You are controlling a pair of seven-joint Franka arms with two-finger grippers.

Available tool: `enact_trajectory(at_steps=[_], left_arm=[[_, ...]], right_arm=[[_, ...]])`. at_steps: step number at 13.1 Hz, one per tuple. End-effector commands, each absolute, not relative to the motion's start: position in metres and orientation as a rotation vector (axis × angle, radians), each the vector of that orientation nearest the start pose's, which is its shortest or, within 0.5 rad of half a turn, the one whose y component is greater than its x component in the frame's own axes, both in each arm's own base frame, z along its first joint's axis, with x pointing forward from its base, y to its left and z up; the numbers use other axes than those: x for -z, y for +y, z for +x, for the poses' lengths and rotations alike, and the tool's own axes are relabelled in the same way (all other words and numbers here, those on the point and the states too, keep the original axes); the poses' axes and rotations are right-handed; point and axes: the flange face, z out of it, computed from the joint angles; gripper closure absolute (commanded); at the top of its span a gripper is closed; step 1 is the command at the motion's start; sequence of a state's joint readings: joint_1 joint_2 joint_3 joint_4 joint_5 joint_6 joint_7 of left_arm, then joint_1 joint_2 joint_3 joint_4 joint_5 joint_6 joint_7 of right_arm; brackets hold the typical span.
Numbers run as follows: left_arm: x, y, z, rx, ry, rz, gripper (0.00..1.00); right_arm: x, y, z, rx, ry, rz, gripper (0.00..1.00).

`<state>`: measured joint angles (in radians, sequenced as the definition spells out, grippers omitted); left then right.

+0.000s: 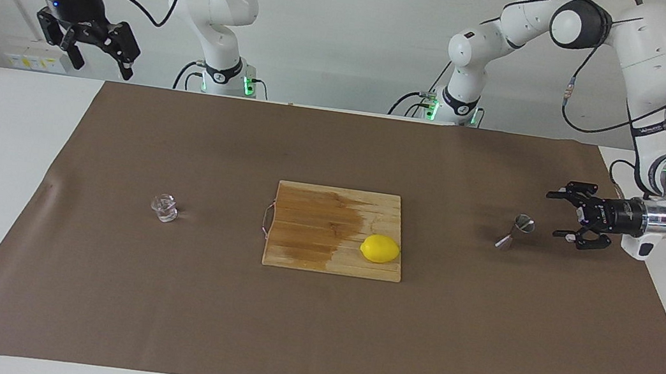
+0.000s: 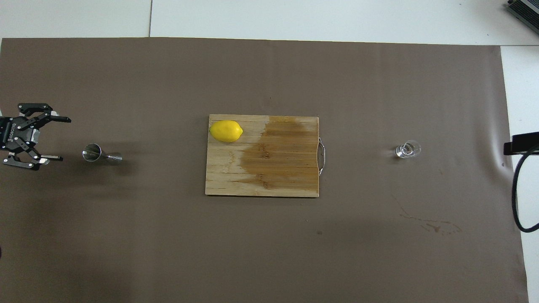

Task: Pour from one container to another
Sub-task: 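Move the open left gripper forward around the small metal cup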

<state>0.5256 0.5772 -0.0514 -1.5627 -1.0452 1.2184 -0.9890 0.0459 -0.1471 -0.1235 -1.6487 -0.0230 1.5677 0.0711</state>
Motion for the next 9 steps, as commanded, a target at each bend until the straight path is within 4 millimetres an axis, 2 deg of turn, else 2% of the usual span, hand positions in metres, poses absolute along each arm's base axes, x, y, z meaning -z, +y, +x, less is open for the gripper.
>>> enact_trajectory(at_steps=[1,5,9], left_arm=[[-0.324,0.192,0.595,1.255,1.379,1.320,0.00],[-0.290,0.193,0.593,1.235,1.330,1.314,0.00],[-0.273,0.189,0.589,1.231,1.296,1.316,0.00]], right_arm=[[-0.668,-0.047,0.498,0.099,0.249,-3.127,0.00],[-0.668,-0.046,0.498,0.102,0.247,-3.125,0.00],[-0.668,-0.046,0.498,0.102,0.247,-3.125,0.00]])
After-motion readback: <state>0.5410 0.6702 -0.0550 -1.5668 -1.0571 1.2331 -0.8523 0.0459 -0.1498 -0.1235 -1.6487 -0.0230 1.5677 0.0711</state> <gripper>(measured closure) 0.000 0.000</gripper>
